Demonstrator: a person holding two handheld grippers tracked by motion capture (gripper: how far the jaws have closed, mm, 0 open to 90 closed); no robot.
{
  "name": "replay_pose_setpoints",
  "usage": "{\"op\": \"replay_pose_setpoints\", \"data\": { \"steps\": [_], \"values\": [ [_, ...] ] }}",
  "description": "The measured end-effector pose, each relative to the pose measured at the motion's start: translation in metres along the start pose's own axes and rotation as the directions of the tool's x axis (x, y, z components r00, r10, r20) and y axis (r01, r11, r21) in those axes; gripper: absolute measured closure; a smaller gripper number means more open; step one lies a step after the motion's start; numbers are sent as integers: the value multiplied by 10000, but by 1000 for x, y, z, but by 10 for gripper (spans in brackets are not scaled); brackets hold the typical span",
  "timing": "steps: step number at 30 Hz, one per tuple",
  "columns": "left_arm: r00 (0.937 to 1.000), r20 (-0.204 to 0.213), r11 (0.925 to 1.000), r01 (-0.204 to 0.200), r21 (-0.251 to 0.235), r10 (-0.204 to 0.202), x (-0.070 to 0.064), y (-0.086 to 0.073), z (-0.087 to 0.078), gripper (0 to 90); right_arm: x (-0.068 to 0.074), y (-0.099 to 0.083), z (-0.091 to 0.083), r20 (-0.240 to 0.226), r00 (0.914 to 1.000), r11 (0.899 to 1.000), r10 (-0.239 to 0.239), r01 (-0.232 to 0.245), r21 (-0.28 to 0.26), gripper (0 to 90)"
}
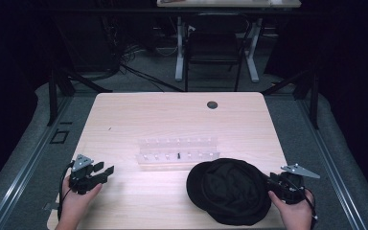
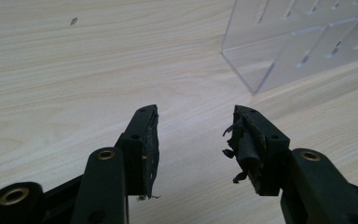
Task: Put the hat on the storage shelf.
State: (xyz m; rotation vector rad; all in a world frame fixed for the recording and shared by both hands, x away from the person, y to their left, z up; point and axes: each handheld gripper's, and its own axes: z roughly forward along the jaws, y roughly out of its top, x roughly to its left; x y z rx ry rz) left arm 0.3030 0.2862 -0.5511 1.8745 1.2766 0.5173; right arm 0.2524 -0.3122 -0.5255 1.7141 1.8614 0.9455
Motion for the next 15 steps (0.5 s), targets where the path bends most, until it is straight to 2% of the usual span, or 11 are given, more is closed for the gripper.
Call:
{"op": "replay_pose_setpoints", "data": {
  "steps": [5,7,10,12,13,15],
  "values": [
    [10000,-98,10000,-13,82,14,-1,-1,-1,512,0,6,-4,15,9992,9990,392,-392,232,663],
    [9999,-127,9998,-68,186,70,-2,-1,-1,511,1,8,-6,264,9990,9985,349,-359,401,647],
    [9999,-113,9998,-75,170,77,-3,0,0,507,1,9,-7,243,9992,9981,308,-320,520,635],
    [9999,-108,9996,-124,272,127,-4,0,1,497,1,12,-9,242,9987,9976,447,-459,525,625],
    [9999,-120,9992,-89,381,94,-5,-1,2,496,-1,14,-12,-86,9966,9952,815,-810,547,624],
    [10000,-46,9993,-38,381,39,-5,-1,1,491,-3,16,-14,-107,9954,9928,950,-940,738,623]
  ]
}}
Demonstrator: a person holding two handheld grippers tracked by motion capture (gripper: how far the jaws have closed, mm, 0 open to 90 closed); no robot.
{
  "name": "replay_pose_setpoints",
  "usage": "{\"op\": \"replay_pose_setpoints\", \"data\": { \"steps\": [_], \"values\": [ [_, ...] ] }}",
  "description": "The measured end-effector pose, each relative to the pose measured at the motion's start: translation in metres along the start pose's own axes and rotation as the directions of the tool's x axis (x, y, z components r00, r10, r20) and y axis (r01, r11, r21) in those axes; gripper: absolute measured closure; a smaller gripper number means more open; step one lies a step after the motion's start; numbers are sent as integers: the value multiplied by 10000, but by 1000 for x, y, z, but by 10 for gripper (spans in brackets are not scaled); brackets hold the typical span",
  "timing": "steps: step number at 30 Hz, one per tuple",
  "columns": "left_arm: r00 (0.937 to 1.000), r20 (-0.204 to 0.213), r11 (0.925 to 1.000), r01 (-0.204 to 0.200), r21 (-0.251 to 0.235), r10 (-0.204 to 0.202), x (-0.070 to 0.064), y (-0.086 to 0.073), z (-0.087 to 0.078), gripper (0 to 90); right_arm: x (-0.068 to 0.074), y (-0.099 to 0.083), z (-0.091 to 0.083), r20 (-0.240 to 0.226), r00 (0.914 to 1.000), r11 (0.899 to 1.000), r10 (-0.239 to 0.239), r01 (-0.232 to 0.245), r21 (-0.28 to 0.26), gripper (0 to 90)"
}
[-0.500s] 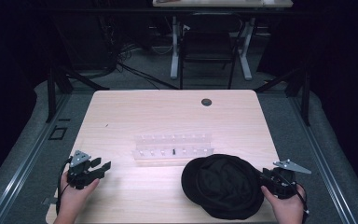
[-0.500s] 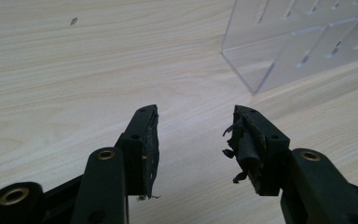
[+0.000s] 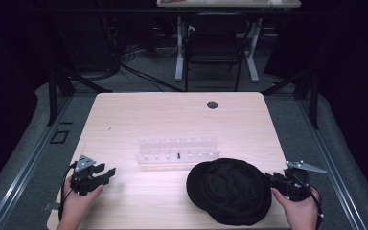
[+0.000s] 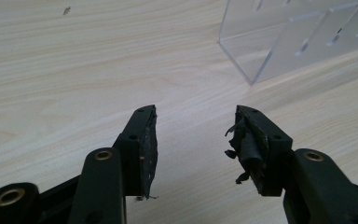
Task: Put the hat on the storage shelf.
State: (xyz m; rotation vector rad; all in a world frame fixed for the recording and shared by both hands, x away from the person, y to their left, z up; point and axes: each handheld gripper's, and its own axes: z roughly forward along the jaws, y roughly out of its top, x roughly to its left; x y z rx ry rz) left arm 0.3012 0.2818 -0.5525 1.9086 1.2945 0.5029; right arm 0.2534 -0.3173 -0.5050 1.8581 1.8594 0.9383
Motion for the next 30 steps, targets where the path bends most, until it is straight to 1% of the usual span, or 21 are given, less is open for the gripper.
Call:
{"op": "replay_pose_setpoints", "data": {
  "steps": [1,4,5,6,7,8,9,10,13,14,15,17,18,20,23,24,25,26,27,29,30],
  "values": [
    [10000,37,9999,66,-86,-66,0,0,-1,491,0,3,0,-130,9997,9998,187,-186,56,629],
    [9998,64,9997,182,-140,-181,0,1,-4,492,0,6,-1,-237,9997,9996,105,-99,257,650],
    [9995,105,9994,301,-144,-299,1,1,-4,492,2,9,0,-400,9992,9971,61,-31,757,657],
    [9990,156,9989,422,-198,-419,1,1,-3,492,2,9,0,-400,9992,9971,61,-31,757,657],
    [9978,339,9983,579,-30,-578,3,1,-2,493,4,11,3,-412,9991,9919,-101,152,1264,647],
    [9978,339,9983,579,-30,-578,3,1,-2,495,4,11,3,-412,9991,9919,-101,152,1264,647],
    [9976,411,9984,555,79,-558,3,0,-1,495,5,12,5,-340,9993,9874,-169,220,1564,633],
    [9984,377,9991,426,-13,-425,2,1,-1,502,7,14,7,-328,9992,9823,-247,304,1847,616],
    [9983,434,9992,398,-35,-396,2,1,-1,502,8,16,7,-444,9988,9788,-211,297,2027,615],
    [9987,417,9996,291,-9,-291,0,0,-1,501,8,18,7,-579,9982,9732,-184,311,2277,622],
    [9987,417,9996,291,-9,-291,0,0,-1,501,8,18,7,-579,9982,9732,-184,311,2277,622],
    [9990,365,9996,277,-6,-277,-1,0,-1,499,8,20,7,-525,9981,9645,-336,462,2598,638],
    [9988,419,9996,274,-33,-272,-1,0,-1,499,9,20,7,-479,9982,9636,-353,467,2631,647],
    [9985,488,9997,262,4,-262,-2,0,0,499,8,21,5,-449,9974,9563,-565,670,2846,678],
    [9985,497,9997,242,48,-244,-2,0,0,494,7,24,2,-415,9983,9571,-417,519,2852,701],
    [9985,489,9997,241,58,-244,-2,-1,0,494,5,26,1,-496,9981,9547,-376,505,2933,707],
    [9985,474,9996,265,46,-267,-1,-1,0,491,2,28,-1,-527,9985,9511,-166,320,3073,712],
    [9985,474,9996,265,46,-267,-1,-1,0,490,2,28,-1,-527,9985,9511,-166,320,3073,712],
    [9987,440,9996,266,53,-268,-1,-1,-1,490,-1,30,-1,-487,9988,9461,-107,259,3228,721],
    [9985,451,9995,305,38,-307,-1,-1,-1,490,-2,30,-1,-423,9991,9442,-81,216,3286,723],
    [9986,436,9995,302,49,-304,-1,-1,0,489,-3,31,0,-386,9992,9397,-78,205,3414,726]
  ]
}}
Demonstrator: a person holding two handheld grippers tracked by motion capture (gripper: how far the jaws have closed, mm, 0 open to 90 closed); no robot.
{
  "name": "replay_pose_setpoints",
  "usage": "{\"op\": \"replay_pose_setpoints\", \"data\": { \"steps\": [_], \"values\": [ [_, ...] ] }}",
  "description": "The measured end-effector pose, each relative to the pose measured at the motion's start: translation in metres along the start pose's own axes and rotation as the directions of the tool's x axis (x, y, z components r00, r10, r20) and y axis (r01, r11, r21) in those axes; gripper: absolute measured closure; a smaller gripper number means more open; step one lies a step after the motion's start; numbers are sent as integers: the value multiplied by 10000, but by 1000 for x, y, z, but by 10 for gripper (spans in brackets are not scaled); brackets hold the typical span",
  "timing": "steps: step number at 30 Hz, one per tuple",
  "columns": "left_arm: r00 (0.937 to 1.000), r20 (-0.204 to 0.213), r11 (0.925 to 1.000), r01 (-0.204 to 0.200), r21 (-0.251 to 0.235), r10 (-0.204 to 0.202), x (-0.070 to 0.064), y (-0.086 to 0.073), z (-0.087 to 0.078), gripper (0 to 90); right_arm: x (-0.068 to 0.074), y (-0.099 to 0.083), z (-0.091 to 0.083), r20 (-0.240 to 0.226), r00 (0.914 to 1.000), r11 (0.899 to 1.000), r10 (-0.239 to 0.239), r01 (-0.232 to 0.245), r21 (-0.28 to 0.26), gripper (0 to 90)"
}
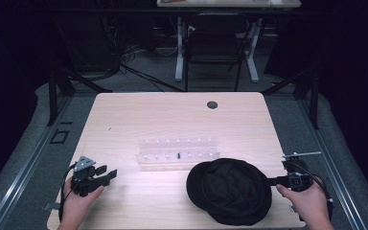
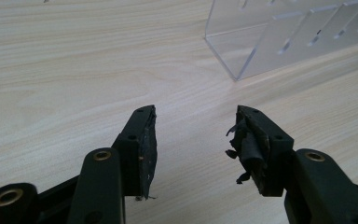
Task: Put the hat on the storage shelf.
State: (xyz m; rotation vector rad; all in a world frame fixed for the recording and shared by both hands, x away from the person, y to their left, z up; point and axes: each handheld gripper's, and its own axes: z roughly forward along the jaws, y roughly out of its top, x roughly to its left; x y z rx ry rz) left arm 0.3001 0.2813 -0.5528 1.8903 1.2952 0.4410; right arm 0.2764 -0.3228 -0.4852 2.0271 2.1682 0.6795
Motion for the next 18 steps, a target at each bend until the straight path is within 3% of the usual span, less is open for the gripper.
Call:
{"op": "replay_pose_setpoints", "data": {
  "steps": [3,5,8,18],
  "values": [
    [10000,21,10000,-20,49,19,0,0,1,488,-4,2,2,55,9999,9994,113,-115,317,736],
    [10000,9,10000,-47,58,47,-1,0,1,487,-7,3,5,-58,9984,9972,557,-553,509,739],
    [10000,-3,10000,-31,78,31,-1,0,1,486,-9,3,8,-110,9972,9949,746,-736,686,744],
    [10000,34,9999,35,146,-36,0,-1,2,484,-19,3,20,-311,9944,9876,1006,-961,1239,748]
  ]
}}
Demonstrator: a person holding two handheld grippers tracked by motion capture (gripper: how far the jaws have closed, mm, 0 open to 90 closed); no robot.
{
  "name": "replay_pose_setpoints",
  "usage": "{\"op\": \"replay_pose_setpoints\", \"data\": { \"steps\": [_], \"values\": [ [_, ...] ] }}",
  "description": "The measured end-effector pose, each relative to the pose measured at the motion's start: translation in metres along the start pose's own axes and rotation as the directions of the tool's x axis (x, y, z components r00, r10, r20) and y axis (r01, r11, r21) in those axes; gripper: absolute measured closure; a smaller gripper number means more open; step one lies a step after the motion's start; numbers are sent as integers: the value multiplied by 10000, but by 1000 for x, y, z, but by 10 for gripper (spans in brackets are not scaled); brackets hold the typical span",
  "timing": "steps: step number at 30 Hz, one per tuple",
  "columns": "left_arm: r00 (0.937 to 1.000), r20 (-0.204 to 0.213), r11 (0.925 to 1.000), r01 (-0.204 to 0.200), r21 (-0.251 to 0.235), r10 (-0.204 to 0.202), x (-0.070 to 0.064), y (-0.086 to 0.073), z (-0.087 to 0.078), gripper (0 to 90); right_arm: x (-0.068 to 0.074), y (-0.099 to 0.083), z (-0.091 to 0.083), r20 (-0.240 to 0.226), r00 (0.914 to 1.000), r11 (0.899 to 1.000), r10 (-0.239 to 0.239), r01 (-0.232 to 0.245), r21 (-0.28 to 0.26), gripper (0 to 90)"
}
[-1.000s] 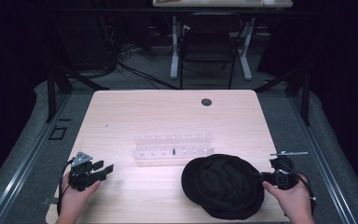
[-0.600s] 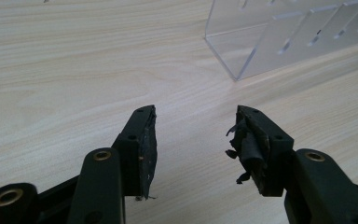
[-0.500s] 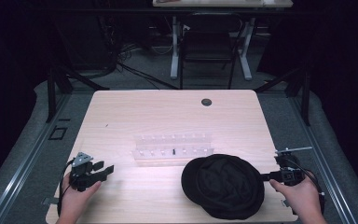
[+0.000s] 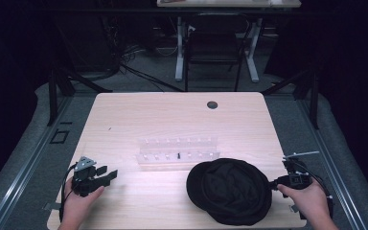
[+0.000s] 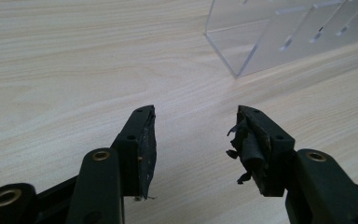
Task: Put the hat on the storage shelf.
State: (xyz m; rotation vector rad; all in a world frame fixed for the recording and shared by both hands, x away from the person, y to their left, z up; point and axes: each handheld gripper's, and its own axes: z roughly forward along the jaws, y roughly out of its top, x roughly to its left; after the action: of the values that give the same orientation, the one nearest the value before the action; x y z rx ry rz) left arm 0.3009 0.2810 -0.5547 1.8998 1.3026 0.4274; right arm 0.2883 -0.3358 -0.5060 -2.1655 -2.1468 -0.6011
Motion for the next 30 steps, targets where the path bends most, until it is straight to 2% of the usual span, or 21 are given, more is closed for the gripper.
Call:
{"op": "replay_pose_setpoints", "data": {
  "steps": [3,4,5,6,7,12,13,14,23,26,28,30],
  "values": [
    [10000,8,10000,26,-19,-26,0,0,1,483,-2,1,5,-315,9993,9994,212,-204,278,771],
    [10000,10,10000,41,-24,-41,0,0,1,483,-3,3,3,197,9998,9975,-10,-4,711,771],
    [10000,8,10000,35,-21,-35,0,0,1,483,3,-3,16,-798,9913,9919,1047,-1099,-635,771],
    [10000,9,10000,42,-27,-42,0,0,1,483,-3,2,8,-359,9993,9979,145,-122,636,769],
    [10000,15,10000,44,-26,-44,0,0,1,483,-4,2,9,-485,9987,9977,161,-129,667,769],
    [10000,22,10000,67,-16,-67,0,-1,1,483,-4,3,16,-529,9984,9956,222,-172,919,769],
    [10000,25,10000,69,-12,-69,0,-1,1,483,-3,3,18,-486,9982,9968,358,-322,725,763],
    [10000,27,10000,73,-10,-73,0,-1,1,483,-4,4,18,-452,9988,9953,180,-136,960,758],
    [10000,39,10000,60,63,-61,0,-1,2,482,-8,8,25,-600,9976,9914,344,-265,1283,761],
    [10000,37,10000,52,66,-52,-1,-1,2,483,-8,10,25,-481,9986,9894,239,-168,1440,763],
    [10000,18,10000,55,45,-55,-1,-1,2,483,-5,10,27,-320,9988,9912,372,-328,1279,762],
    [10000,24,10000,47,43,-47,-1,-1,2,483,-6,12,26,-377,9990,9886,234,-175,1497,760]
  ]
}}
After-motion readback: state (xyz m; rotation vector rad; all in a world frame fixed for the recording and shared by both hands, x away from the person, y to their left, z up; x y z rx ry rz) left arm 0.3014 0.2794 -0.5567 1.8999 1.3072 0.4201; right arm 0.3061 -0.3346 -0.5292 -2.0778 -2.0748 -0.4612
